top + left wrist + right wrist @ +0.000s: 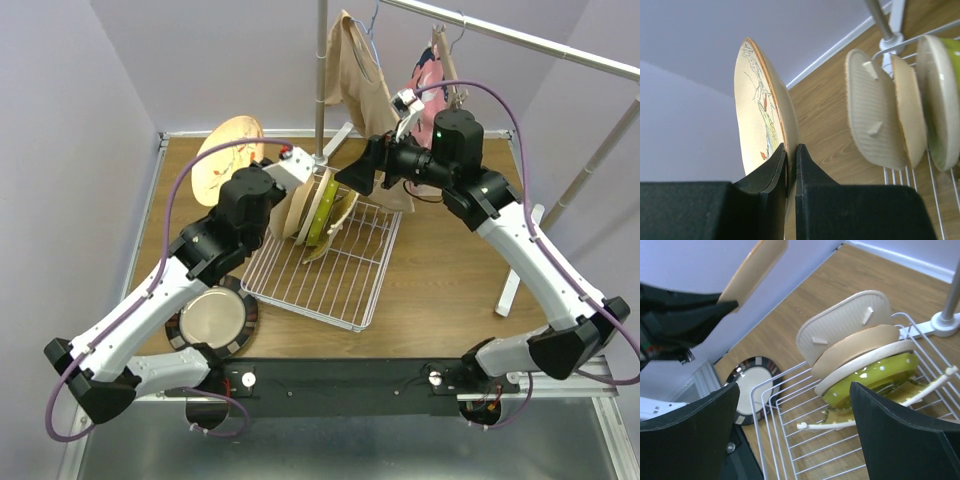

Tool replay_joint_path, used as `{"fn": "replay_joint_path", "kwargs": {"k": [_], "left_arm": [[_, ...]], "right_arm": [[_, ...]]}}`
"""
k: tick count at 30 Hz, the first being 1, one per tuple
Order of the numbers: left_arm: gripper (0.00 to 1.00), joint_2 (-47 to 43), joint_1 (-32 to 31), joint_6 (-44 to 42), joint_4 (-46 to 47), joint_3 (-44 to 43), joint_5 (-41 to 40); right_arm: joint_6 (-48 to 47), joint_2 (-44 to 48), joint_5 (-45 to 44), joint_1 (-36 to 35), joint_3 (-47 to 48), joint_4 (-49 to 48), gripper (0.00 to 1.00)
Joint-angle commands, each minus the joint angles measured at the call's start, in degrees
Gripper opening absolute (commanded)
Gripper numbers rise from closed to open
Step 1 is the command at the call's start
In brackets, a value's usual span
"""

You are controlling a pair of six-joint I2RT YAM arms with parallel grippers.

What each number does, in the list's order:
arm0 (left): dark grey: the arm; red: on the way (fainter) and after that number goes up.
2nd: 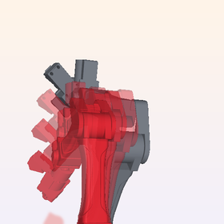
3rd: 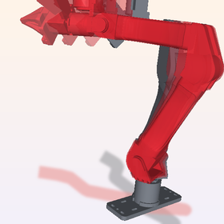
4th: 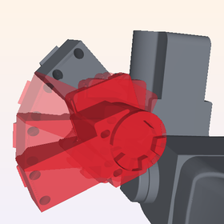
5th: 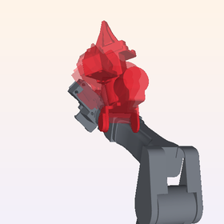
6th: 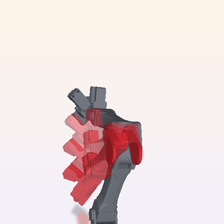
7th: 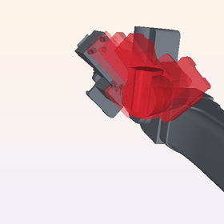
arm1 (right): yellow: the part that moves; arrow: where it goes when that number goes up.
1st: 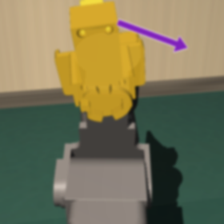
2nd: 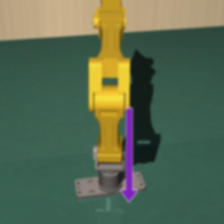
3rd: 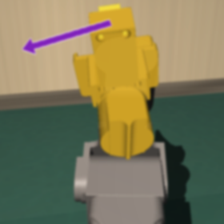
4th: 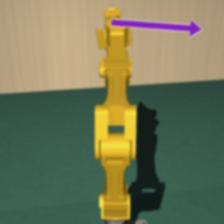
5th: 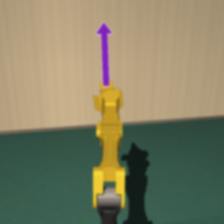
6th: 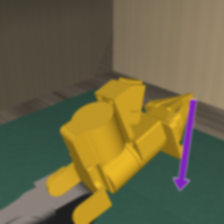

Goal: Load the plates into the dish rack
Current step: Insert the plate into the dish rack

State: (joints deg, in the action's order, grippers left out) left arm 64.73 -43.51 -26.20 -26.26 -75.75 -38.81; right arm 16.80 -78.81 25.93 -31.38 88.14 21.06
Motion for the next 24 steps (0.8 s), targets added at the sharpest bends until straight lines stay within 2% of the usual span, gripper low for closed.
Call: {"fn": "replay_joint_path", "kwargs": {"k": [1,11,15,24], "left_arm": [[0.00,-6.9,-3.6,-11.4,9.5,1.7,7.1],[0.00,-12.2,-9.4,-18.2,8.2,6.2,13.2],[0.00,-13.8,-12.1,-19.0,7.9,6.0,14.6],[0.00,-13.6,-15.5,-15.1,7.7,2.2,20.5]], "right_arm": [[3.7,-2.6,5.5,0.5,4.1,-0.6,1.00],[3.4,-5.6,9.0,0.5,7.7,-1.2,1.00],[-2.9,-4.5,10.7,0.5,9.7,-1.1,1.00],[-10.9,-1.4,0.4,3.0,13.9,-1.2,1.00]]}}
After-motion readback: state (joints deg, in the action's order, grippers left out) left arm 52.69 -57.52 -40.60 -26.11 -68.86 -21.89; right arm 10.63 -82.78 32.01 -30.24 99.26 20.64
